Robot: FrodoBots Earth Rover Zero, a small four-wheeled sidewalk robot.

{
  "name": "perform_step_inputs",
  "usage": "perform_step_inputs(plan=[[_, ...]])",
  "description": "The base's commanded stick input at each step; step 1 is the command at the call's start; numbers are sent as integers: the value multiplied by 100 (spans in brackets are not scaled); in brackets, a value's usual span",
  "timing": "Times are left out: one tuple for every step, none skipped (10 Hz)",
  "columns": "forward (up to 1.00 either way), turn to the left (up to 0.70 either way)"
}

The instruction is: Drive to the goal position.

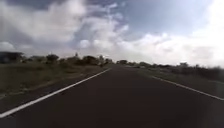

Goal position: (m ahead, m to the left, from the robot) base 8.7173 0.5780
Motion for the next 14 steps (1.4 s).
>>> perform_step_inputs(plan=[[100,0],[100,0],[100,0],[100,0],[100,0],[100,0],[100,0],[100,0],[100,0],[100,0],[100,0],[100,0],[100,0],[100,0]])
